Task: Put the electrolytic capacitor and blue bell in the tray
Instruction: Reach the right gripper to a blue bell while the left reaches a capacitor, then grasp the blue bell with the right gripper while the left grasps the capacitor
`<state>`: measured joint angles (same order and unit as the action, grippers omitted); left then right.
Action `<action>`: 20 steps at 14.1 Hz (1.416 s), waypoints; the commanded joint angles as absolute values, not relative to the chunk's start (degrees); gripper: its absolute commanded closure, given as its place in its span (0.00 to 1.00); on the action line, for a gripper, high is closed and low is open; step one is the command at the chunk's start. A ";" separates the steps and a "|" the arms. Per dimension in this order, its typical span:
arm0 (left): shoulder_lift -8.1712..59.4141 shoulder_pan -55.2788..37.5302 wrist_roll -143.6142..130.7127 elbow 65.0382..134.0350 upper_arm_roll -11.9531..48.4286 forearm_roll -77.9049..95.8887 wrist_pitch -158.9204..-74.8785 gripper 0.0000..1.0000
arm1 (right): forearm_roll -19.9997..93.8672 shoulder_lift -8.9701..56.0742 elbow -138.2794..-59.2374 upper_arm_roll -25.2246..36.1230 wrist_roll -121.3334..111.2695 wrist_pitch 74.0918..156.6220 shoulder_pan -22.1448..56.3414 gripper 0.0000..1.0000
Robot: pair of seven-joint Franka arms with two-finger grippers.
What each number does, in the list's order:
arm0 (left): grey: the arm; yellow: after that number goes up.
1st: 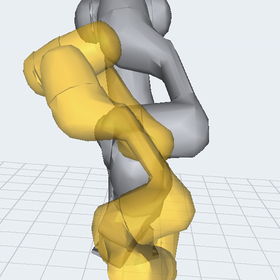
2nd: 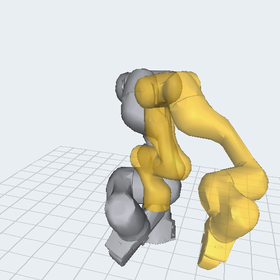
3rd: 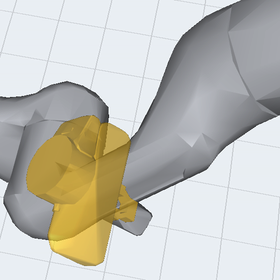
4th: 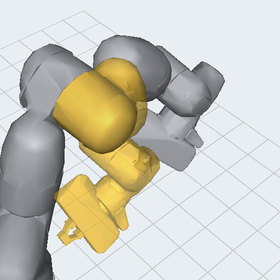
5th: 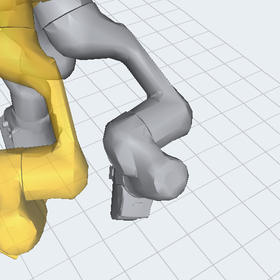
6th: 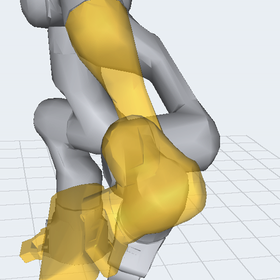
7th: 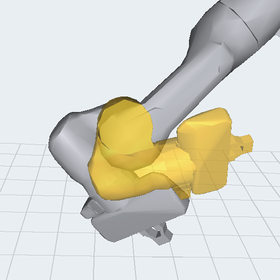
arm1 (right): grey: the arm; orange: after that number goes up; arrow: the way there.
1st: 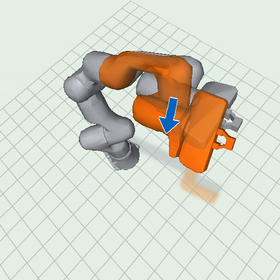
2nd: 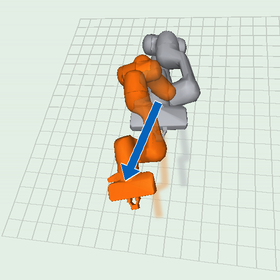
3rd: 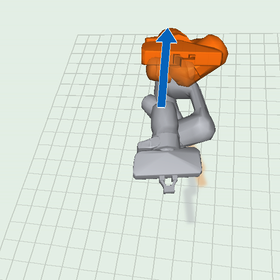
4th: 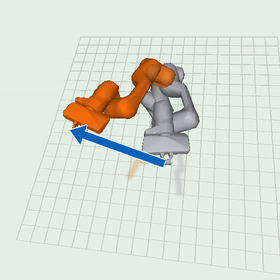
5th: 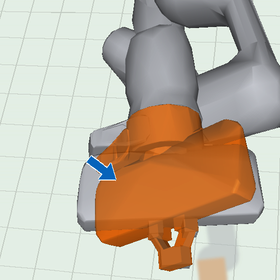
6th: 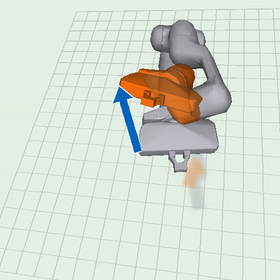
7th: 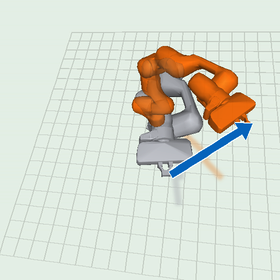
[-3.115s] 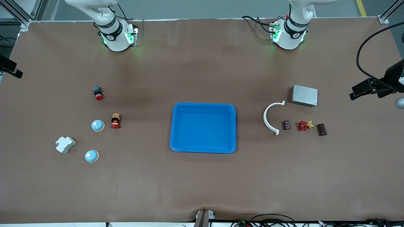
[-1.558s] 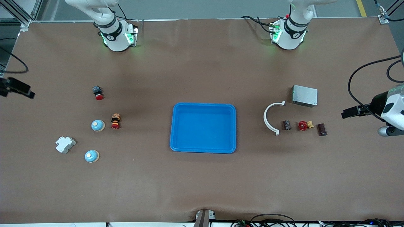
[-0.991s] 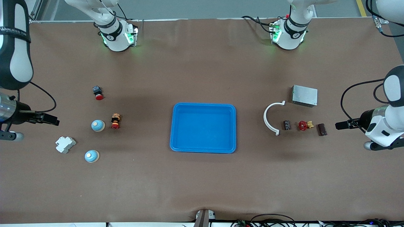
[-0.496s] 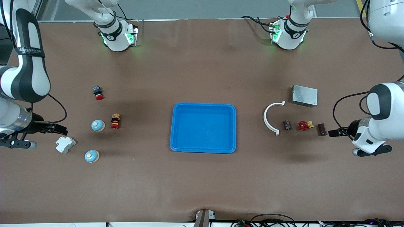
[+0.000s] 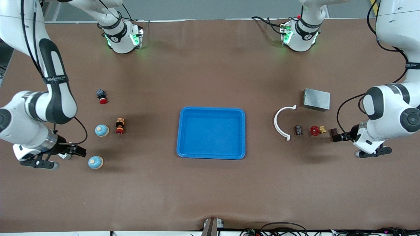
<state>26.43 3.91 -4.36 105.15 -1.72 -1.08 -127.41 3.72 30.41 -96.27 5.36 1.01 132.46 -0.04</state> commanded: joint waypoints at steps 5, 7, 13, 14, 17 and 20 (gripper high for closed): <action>27.33 5.09 -4.39 108.81 -1.50 -2.02 -130.08 0.00 | 7.11 38.40 -89.39 5.36 2.11 133.42 0.26 0.00; 28.38 5.53 -4.39 108.46 -1.49 -2.02 -130.17 0.00 | 7.38 40.16 -88.69 5.36 2.11 133.85 0.35 0.00; 31.02 5.80 -4.75 108.19 -1.67 -2.02 -132.54 0.00 | 7.65 43.41 -88.68 5.36 1.76 137.10 0.18 0.00; 31.72 5.80 -4.75 108.02 -1.67 -1.93 -132.63 0.00 | 7.56 43.77 -88.68 5.36 1.50 137.81 0.18 0.00; 33.48 5.89 -4.75 106.79 -1.67 -1.93 -132.63 0.00 | 7.38 44.38 -88.68 5.36 1.32 138.34 -0.09 0.00; 34.01 5.89 -4.75 106.61 -1.67 -1.93 -132.63 0.00 | 7.03 45.26 -88.59 5.36 1.23 138.78 -0.18 0.00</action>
